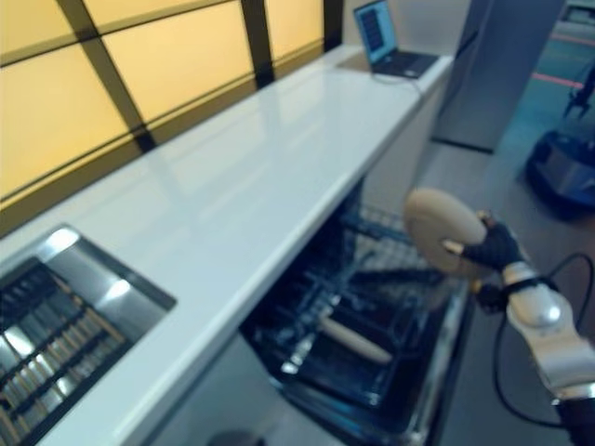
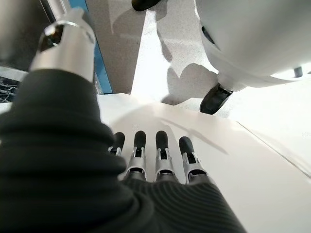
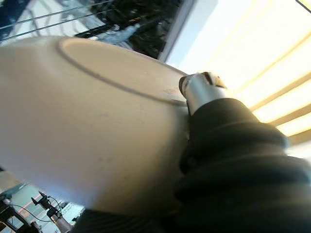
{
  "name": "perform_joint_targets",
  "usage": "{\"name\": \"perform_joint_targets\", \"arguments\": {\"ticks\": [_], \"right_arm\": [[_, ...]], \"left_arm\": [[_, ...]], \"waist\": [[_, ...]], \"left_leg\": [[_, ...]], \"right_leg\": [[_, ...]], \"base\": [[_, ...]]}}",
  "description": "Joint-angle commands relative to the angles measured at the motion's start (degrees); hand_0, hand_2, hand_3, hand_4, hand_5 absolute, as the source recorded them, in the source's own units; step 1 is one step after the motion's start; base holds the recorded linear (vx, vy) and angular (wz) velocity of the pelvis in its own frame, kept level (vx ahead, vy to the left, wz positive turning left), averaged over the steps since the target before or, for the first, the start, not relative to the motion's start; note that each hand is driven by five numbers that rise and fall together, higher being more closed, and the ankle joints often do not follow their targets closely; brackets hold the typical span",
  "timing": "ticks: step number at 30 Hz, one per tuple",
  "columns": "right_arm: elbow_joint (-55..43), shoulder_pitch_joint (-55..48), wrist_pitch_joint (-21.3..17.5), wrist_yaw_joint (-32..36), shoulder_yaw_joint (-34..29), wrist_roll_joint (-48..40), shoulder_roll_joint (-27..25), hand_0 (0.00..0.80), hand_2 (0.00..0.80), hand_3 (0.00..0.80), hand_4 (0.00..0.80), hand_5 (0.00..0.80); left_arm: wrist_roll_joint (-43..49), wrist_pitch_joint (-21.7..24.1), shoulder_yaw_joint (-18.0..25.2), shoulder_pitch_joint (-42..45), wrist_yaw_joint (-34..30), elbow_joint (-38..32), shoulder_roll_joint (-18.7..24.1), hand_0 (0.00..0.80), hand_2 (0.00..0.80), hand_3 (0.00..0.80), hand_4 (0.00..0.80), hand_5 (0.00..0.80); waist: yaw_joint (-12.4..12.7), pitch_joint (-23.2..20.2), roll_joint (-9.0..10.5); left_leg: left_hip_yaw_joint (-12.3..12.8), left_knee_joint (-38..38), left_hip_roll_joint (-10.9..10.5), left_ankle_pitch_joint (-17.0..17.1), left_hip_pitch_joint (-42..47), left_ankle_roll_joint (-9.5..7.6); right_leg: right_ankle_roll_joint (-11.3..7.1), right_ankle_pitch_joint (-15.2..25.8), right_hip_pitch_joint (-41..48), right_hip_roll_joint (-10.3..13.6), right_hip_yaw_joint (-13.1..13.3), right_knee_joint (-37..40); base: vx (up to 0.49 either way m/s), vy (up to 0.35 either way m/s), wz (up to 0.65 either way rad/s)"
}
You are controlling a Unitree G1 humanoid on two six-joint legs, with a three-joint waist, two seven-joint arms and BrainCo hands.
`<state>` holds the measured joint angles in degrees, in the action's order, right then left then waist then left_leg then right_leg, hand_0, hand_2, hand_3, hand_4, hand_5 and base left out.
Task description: Take plates into dishwasher
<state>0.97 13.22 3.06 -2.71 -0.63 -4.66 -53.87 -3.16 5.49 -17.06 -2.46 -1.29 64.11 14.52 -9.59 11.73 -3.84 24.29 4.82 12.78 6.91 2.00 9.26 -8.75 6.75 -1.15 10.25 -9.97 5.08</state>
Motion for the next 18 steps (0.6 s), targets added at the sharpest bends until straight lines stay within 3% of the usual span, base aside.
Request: {"name": "perform_joint_targets", "arguments": {"ticks": [1,10,18], "right_arm": [[0.4,6.8,-1.6,-1.6,1.1,4.2,2.3,0.8,0.8,0.8,0.8,0.8],[6.5,12.1,0.4,-9.8,7.6,16.1,6.5,0.8,0.8,0.8,0.8,0.8],[8.1,17.0,3.2,-14.1,12.8,20.2,8.9,0.8,0.8,0.8,0.8,0.8]], "left_arm": [[0.1,0.0,-0.4,-4.1,1.3,0.0,4.3,0.0,0.0,0.0,0.0,0.0],[1.6,-0.9,-1.9,-5.4,0.7,-1.5,4.3,0.0,0.0,0.0,0.0,0.0],[1.5,-1.7,-3.1,-8.3,0.9,-3.1,4.6,0.0,0.0,0.0,0.0,0.0]], "waist": [[1.5,0.8,3.59],[4.0,2.8,2.94],[5.6,5.5,2.42]], "left_leg": [[-2.3,-0.3,-1.3,-0.3,-3.0,-1.66],[-4.3,-0.7,-1.4,0.3,-4.7,-1.99],[-5.9,-1.2,-1.0,1.1,-7.3,-2.07]], "right_leg": [[1.82,-4.4,0.7,-1.0,-1.6,-3.0],[1.98,-5.3,-0.6,-0.4,-2.9,-5.1],[2.48,-6.5,-2.4,-0.5,-3.6,-7.4]], "base": [[-0.004,-0.009,0.04],[-0.006,-0.036,0.07],[-0.035,-0.04,0.06]]}}
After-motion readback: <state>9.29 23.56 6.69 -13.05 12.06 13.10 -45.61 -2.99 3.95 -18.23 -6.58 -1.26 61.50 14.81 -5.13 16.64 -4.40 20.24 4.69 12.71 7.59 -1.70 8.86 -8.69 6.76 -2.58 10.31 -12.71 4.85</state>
